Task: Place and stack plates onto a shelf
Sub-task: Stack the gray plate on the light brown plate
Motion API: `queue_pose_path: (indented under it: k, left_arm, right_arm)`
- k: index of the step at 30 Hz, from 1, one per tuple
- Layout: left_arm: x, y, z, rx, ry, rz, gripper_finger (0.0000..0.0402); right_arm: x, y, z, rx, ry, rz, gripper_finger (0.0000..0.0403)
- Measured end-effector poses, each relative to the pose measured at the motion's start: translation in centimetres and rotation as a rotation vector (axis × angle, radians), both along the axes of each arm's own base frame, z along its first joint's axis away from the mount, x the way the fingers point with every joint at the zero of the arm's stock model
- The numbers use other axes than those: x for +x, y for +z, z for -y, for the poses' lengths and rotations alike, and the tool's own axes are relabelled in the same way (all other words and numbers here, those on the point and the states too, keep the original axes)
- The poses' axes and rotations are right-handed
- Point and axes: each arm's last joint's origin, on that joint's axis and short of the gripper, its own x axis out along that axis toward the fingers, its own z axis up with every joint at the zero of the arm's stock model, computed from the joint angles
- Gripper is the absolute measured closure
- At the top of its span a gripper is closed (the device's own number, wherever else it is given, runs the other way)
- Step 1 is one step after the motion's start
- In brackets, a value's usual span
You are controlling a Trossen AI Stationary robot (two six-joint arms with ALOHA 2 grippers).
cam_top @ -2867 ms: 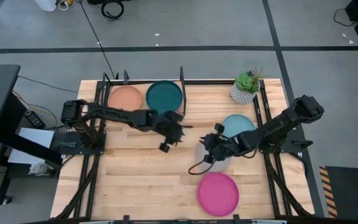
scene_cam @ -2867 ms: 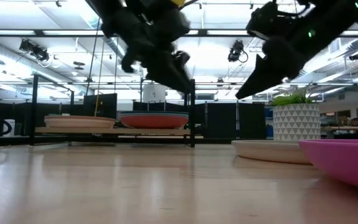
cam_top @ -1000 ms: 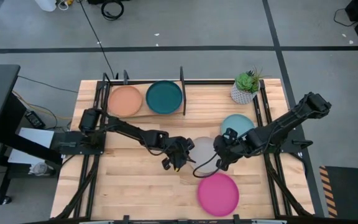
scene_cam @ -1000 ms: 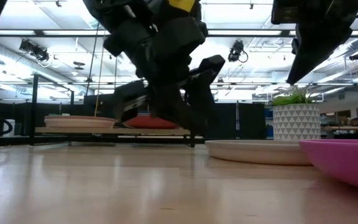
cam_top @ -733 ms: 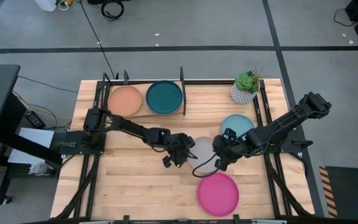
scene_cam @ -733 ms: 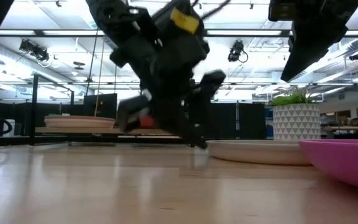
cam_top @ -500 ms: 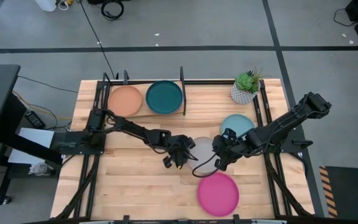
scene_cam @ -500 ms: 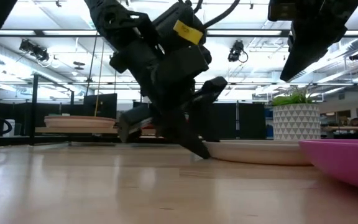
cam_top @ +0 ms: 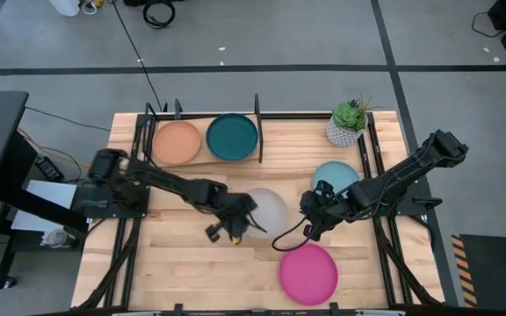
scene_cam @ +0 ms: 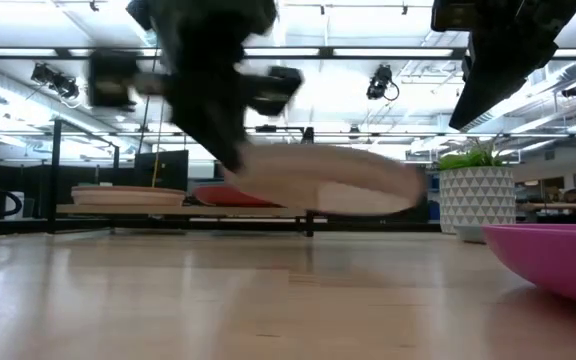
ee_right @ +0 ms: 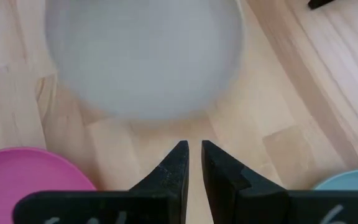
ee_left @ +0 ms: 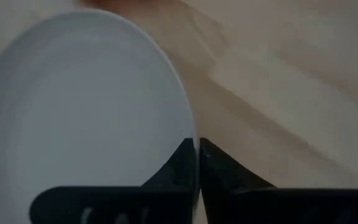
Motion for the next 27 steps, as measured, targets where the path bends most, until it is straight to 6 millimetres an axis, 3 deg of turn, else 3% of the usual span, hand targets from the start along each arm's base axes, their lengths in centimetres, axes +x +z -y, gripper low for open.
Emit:
queue_pose_path:
  k: [7,10,14,20,27]
  left_arm:
    - [-5.5,5.5,-0.7,-0.198,0.229,-0.225,0.0387]
    - [-7.6,6.6,-1.4,-0.162,0.330,-0.248,0.0387]
    - [-10.3,7.4,-4.0,-0.095,0.473,-0.153,0.0387]
    - [-14.5,7.0,-8.2,-0.082,0.715,-0.016,0.0387]
    - [-18.0,4.6,-12.3,0.015,1.006,-0.006,0.0387]
  right_arm:
    - [0.1,0.2,-0.4,-0.047,0.023,0.045,0.0352]
    - [0.3,0.4,-0.7,-0.049,0.049,0.071,0.0352]
    - [0.5,0.6,-1.1,-0.056,0.094,0.102,0.0352]
    - [0.5,0.6,-1.2,-0.066,0.113,0.103,0.0352]
    - [0.8,0.7,-0.8,-0.079,0.110,0.115,0.0352]
